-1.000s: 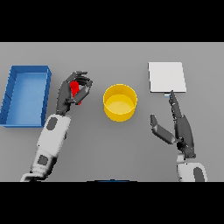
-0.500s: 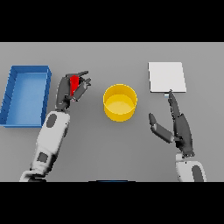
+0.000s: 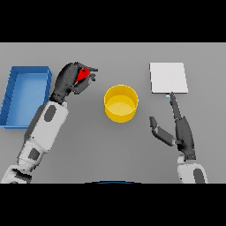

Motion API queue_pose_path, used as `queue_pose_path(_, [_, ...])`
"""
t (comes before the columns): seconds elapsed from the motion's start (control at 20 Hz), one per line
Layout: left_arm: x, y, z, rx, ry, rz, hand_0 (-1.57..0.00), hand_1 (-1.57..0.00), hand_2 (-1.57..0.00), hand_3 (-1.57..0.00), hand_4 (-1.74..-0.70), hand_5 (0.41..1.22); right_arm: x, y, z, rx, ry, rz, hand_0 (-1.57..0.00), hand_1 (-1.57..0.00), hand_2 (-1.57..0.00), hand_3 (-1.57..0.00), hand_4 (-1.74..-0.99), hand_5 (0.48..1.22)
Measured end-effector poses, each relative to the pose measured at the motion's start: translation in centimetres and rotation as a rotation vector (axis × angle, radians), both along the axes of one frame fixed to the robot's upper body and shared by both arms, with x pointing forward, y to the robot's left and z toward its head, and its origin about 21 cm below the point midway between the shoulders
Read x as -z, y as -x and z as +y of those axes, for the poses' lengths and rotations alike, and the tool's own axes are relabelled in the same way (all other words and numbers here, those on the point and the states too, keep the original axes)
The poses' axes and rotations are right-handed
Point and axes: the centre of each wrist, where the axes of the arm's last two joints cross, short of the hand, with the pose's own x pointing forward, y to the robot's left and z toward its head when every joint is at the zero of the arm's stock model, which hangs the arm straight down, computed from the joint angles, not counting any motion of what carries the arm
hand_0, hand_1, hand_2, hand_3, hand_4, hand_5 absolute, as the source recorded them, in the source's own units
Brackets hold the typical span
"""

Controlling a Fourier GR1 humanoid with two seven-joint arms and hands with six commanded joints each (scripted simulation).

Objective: Pick up the red beaker and tilt it to pour out 1 green nut into yellow bowl. Pick up the yellow bowl and place it on the metallic measuring scale.

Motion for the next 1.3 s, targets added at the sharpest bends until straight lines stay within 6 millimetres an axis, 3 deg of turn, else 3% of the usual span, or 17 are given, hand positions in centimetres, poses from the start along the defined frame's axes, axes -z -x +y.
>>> queue_pose_path(0.25, [-0.9, 0.5, -0.8, 0.049, -0.138, 0.004, -1.56, -1.56, -1.56, -1.56, -1.74, 1.149, -0.5, 0.5, -0.8, 0.010, 0.005, -0.005, 0.00, 0.00, 0.00, 0.00, -1.096, 0.670])
queue_pose_path(0.4, [-3.2, -0.4, -2.4, 0.101, -0.380, -0.027, -1.57, -1.57, -1.57, -1.57, -1.74, 1.166, -0.6, 0.2, 0.1, -0.016, -0.006, -0.015, 0.00, 0.00, 0.00, 0.00, -1.062, 0.690])
queue_pose_path(0.6, [-5.0, -1.2, -4.6, 0.221, -0.700, -0.067, -1.57, -1.57, -1.57, -1.57, -1.74, 1.199, -0.4, 0.2, -0.3, -0.009, 0.005, -0.012, 0.00, 0.00, 0.00, 0.00, -1.068, 0.689])
queue_pose_path(0.8, [-6.0, -1.8, -6.7, 0.313, -0.981, -0.071, -1.57, -1.57, -1.57, -1.57, -1.58, 1.212, -0.5, 0.1, -0.1, -0.011, -0.015, -0.007, 0.00, 0.00, 0.00, 0.00, -1.063, 0.681])
queue_pose_path(1.15, [-6.9, -2.3, -10.2, 0.385, -1.381, -0.132, -1.57, -1.57, -1.57, -1.57, -1.71, 1.219, -0.3, 0.2, 0.2, -0.030, -0.010, 0.003, 0.00, 0.00, 0.00, 0.00, -1.069, 0.689])
queue_pose_path(1.3, [-7.0, -2.9, -10.2, 0.389, -1.511, -0.169, -1.57, -1.57, -1.57, -1.57, -1.72, 1.220, -0.1, 0.2, 0.0, -0.039, -0.020, 0.004, 0.00, 0.00, 0.00, 0.00, -1.063, 0.697])
